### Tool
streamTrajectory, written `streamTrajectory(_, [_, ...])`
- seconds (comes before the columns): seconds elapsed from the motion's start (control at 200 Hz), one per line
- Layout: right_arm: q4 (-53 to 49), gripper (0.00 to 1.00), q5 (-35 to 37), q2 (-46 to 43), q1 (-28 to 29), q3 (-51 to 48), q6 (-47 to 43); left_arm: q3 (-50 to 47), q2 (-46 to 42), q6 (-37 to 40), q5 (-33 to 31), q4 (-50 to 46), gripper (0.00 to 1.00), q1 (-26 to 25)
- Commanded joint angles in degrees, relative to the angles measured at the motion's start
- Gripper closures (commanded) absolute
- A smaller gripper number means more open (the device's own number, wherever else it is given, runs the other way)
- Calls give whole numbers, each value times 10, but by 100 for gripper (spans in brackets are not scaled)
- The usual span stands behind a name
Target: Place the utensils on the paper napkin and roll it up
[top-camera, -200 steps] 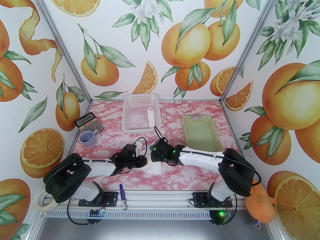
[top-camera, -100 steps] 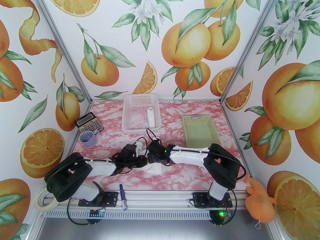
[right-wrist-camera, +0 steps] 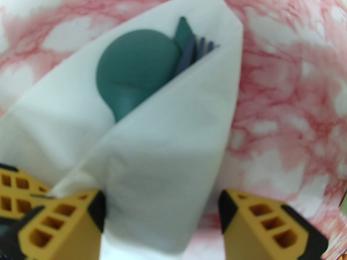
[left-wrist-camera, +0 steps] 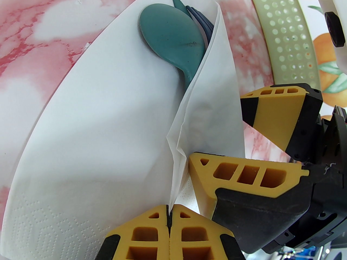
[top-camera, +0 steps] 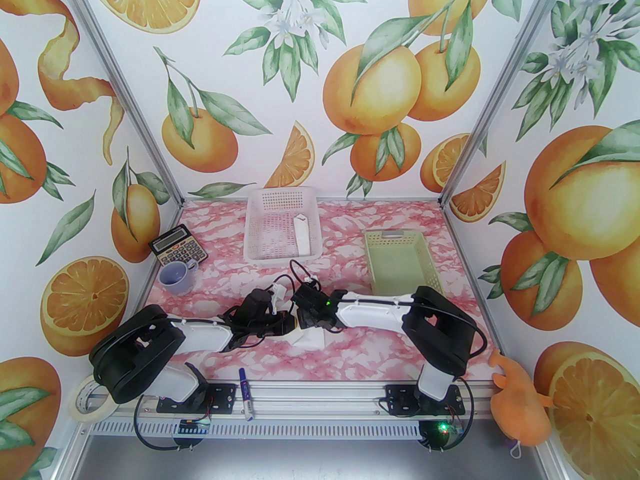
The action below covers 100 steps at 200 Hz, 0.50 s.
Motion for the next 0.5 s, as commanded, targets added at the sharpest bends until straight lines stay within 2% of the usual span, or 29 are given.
streamTrajectory(0.0, [-63, 30, 32, 8, -12, -23, -12, -16, 5, -2, -16, -43, 100, 0])
streamTrajectory(0.495, [-75, 37, 36, -23, -30, -57, -26, -17, 1, -6, -22, -51, 100, 2])
